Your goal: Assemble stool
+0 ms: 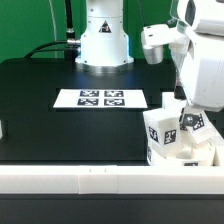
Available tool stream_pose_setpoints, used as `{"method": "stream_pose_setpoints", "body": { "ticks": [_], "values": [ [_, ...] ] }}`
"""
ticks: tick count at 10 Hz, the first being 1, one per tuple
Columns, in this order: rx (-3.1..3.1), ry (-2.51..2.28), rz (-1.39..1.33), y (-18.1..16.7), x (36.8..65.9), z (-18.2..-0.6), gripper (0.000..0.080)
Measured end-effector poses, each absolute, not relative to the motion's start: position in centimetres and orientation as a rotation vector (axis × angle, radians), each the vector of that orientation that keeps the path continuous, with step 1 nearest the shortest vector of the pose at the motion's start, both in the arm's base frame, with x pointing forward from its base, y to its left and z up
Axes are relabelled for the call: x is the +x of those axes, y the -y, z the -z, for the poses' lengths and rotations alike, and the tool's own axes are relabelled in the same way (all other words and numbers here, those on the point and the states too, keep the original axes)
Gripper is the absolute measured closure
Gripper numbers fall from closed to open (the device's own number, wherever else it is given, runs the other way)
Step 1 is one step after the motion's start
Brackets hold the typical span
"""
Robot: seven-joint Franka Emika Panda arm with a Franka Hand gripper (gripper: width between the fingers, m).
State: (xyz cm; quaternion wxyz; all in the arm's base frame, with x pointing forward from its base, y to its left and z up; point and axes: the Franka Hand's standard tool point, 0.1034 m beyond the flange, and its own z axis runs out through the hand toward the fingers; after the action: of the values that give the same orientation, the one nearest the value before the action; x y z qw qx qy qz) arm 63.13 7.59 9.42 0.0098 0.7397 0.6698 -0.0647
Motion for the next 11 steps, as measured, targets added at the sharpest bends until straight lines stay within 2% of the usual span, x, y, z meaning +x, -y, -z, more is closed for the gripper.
{"method": "stream_pose_setpoints", "body": {
  "ticks": [11],
  "values": [
    [2.384, -2.012, 0.218, -8.41, 63.47, -9.65, 0.0150]
  ]
}}
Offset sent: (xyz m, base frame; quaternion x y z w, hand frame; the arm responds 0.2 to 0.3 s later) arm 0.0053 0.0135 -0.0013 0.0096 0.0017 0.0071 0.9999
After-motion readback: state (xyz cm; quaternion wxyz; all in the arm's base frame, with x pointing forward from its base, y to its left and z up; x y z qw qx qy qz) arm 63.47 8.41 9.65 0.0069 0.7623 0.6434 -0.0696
